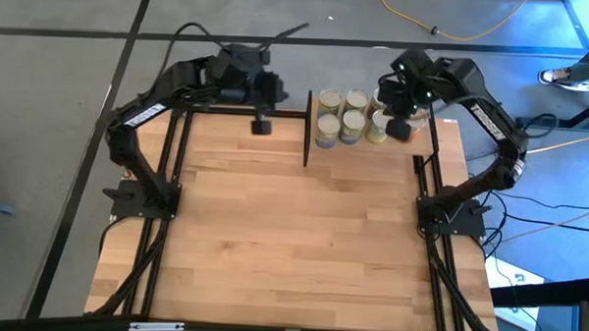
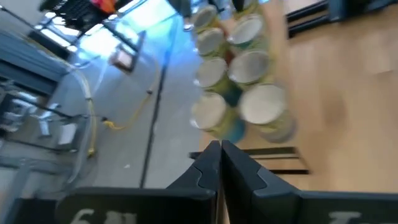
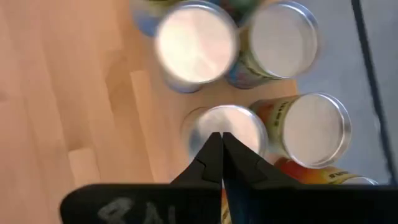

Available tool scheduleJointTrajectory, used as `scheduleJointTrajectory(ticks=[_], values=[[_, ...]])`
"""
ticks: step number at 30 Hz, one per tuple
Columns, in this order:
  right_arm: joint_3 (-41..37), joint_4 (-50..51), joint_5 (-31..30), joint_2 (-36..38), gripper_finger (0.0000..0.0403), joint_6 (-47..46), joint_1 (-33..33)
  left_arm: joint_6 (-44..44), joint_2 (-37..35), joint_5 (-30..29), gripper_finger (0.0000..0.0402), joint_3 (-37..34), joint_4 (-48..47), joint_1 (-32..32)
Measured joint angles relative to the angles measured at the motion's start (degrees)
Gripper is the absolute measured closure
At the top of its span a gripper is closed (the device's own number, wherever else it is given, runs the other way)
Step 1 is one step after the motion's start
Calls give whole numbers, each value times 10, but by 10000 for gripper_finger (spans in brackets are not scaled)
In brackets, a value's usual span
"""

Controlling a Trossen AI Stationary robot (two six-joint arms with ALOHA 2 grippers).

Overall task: Pick and place cans onto a shelf
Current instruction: Return to Home Position

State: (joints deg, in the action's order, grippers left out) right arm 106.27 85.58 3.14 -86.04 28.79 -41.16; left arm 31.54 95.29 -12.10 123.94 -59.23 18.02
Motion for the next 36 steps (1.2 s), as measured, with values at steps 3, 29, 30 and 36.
scheduleJointTrajectory(ticks=[3, 29, 30, 36], values=[[0, 15, -30, 26, 400, -2, 40, -24, -26, 24, 399, 0, -44, -16], [1, 45, -19, 325, 401, -225, 273, -314, -226, -40, 401, -16, -258, -267], [1, 45, -19, 336, 401, -227, 273, -324, -237, -50, 401, -27, -258, -278], [1, 45, 5, 396, 401, -252, 273, -395, -322, -109, 401, -143, -229, -328]])
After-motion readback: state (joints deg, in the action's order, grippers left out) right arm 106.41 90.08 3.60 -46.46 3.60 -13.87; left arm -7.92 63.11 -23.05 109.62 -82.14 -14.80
